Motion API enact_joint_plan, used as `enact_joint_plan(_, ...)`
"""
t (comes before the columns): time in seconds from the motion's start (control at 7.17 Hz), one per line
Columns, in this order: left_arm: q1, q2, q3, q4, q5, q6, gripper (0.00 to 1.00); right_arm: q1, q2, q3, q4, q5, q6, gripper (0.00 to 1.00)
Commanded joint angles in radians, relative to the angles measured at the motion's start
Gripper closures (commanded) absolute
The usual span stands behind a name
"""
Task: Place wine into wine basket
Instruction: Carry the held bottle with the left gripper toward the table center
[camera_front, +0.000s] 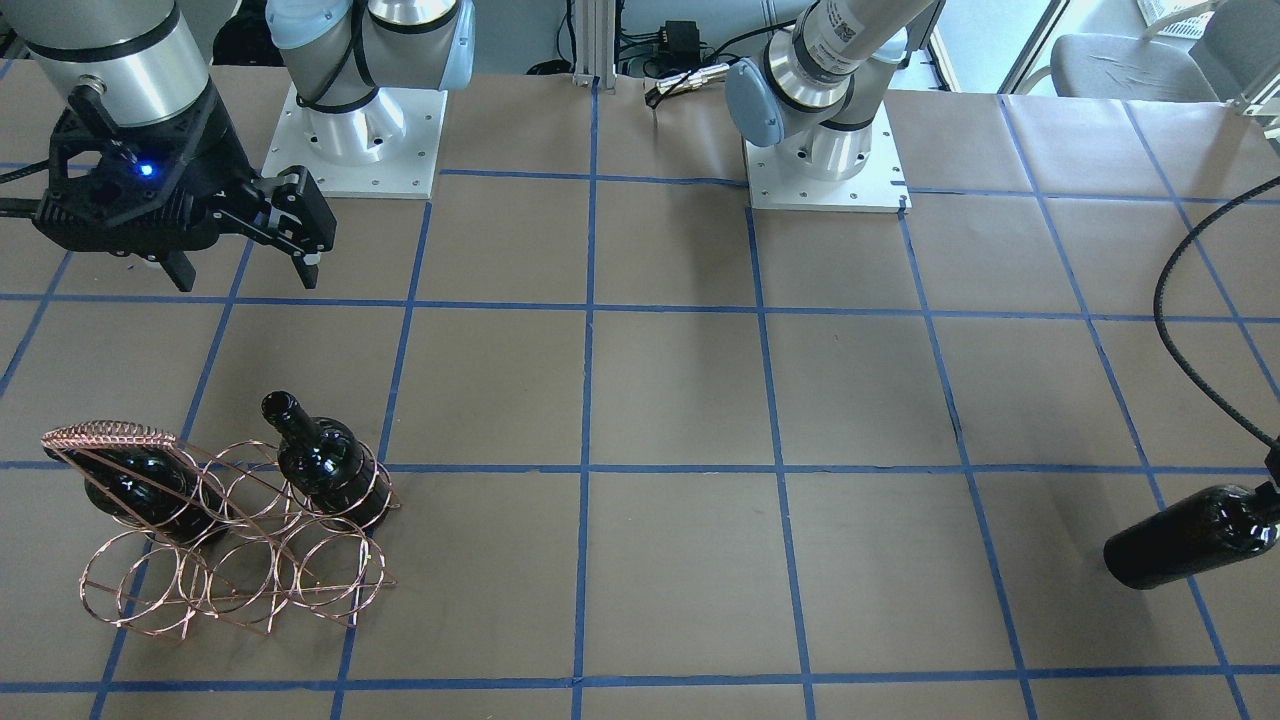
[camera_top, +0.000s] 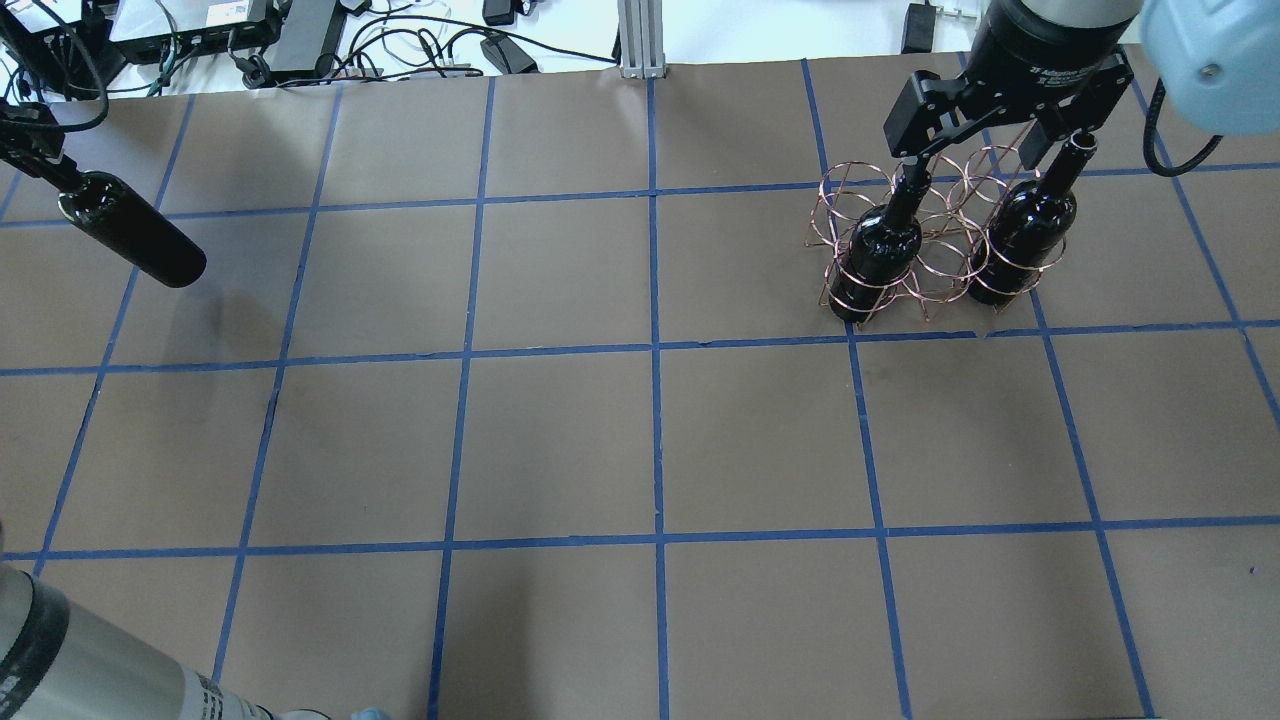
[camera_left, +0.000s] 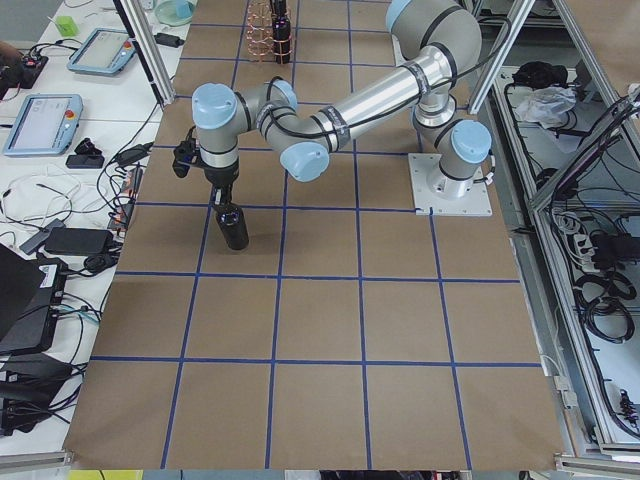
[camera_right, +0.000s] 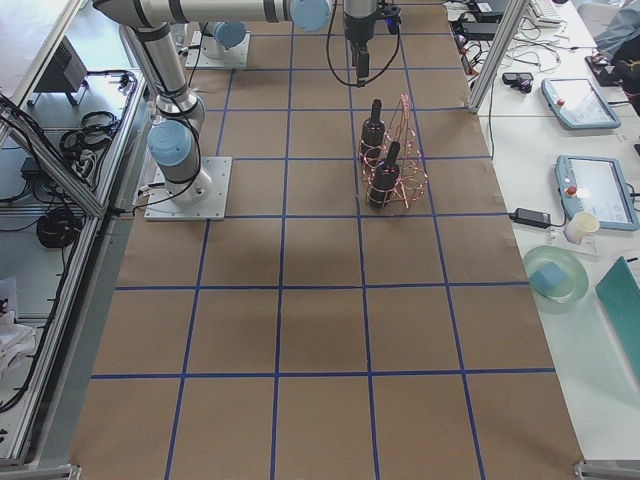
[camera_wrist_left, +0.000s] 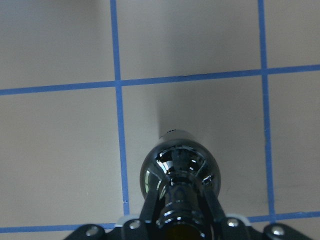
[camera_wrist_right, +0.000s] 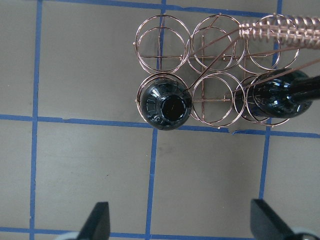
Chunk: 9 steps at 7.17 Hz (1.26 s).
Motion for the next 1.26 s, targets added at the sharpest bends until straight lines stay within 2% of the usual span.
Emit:
enact_joint_plan(0.0, -0.150, 0.087, -0.060, -0.016, 0.035, -0.218, 1.00, 0.000, 0.000, 0.000, 0.000, 0.000, 0.000, 0.00)
enact_joint_plan(0.56, -0.405, 0.229, -0.248, -0.005, 0.025, -0.595, 1.00, 0.000, 0.000, 0.000, 0.002, 0.000, -0.002, 0.00)
enact_joint_plan(0.84, -0.524, 0.291, -0.337, -0.004, 0.026, -0.718, 1.00, 0.000, 0.000, 0.000, 0.000, 0.000, -0.002, 0.00)
enact_joint_plan(1.12, -0.588, 0.345, -0.409, -0.008, 0.032, -0.734, 1.00, 0.000, 0.000, 0.000, 0.002, 0.000, -0.002, 0.00)
